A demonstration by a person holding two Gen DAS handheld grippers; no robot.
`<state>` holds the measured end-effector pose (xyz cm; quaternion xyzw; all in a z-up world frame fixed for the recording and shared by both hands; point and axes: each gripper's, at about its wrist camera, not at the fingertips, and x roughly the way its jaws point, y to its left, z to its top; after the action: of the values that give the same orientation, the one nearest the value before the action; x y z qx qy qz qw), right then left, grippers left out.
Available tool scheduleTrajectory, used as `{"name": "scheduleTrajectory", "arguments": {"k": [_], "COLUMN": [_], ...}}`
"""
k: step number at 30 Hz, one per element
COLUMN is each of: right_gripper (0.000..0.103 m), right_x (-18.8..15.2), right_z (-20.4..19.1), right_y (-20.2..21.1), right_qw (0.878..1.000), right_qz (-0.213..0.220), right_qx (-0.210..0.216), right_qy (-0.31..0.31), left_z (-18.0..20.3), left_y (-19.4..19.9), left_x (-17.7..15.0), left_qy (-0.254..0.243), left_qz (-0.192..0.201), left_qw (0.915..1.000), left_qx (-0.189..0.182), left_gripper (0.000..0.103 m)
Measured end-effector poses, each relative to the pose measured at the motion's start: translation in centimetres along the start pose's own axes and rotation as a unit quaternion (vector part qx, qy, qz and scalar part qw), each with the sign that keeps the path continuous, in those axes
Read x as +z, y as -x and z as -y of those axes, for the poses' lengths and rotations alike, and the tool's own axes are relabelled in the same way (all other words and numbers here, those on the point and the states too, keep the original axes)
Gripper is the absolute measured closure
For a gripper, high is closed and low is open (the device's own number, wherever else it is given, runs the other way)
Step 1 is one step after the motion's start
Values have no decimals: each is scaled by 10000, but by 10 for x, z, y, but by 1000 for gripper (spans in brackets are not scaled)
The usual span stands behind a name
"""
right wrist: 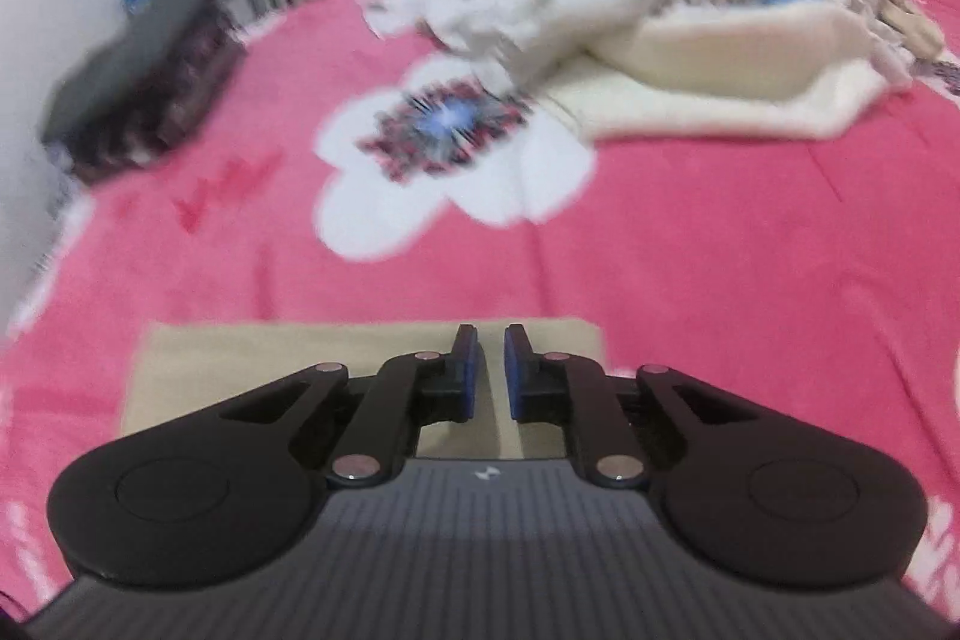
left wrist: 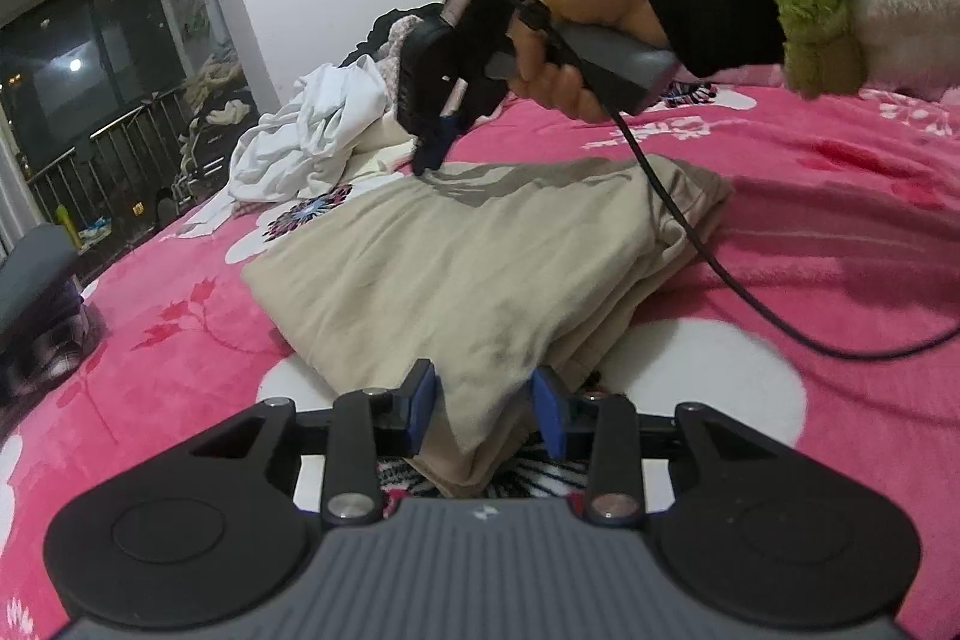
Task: Fold clothes
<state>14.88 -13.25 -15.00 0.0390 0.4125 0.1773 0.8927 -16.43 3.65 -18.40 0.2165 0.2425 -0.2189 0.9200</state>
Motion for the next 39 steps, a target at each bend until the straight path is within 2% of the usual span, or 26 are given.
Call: {"name": "scheduleTrajectory", "arguments": {"k": [5, 9, 12, 17, 21, 28, 31, 35, 39], "right_gripper": [94, 92, 91, 91, 94, 91, 90, 90, 90], "right_x": [-4, 13, 10, -15, -11, -3, -5, -26, -71], "right_z": [1, -32, -75, -121, -119, -114, -95, -58, -29], "right_y": [-48, -27, 9, -15, -8, 4, 46, 101, 112], "right_qw": [9985, 9969, 9920, 9723, 9771, 9841, 9863, 9917, 9962], "right_qz": [-327, -144, 163, -714, -568, -310, -77, 24, -240], "right_qx": [-298, -349, 365, 1489, 1355, 1119, 1155, 980, 615], "right_qy": [320, 690, 1200, 1652, 1541, 1345, 1177, 838, 559], "left_z": [-1, -1, 0, 1, -1, 1, 0, -1, 2], "left_y": [0, 1, 1, 0, -2, -1, -1, -2, -3], "left_x": [0, -1, -1, 1, 2, 0, -1, 0, 2], "left_qy": [-4, -10, -8, 57, 151, 208, 182, 175, 110], "left_qz": [4, 23, 31, -14, -64, -15, 11, 17, -18], "left_qw": [10000, 10000, 10000, 10000, 9999, 9998, 9998, 9998, 9999], "left_qx": [-36, -38, -49, 9, 48, 14, -7, -20, 13], "left_gripper": [66, 66, 65, 64, 64, 64, 63, 63, 62]}}
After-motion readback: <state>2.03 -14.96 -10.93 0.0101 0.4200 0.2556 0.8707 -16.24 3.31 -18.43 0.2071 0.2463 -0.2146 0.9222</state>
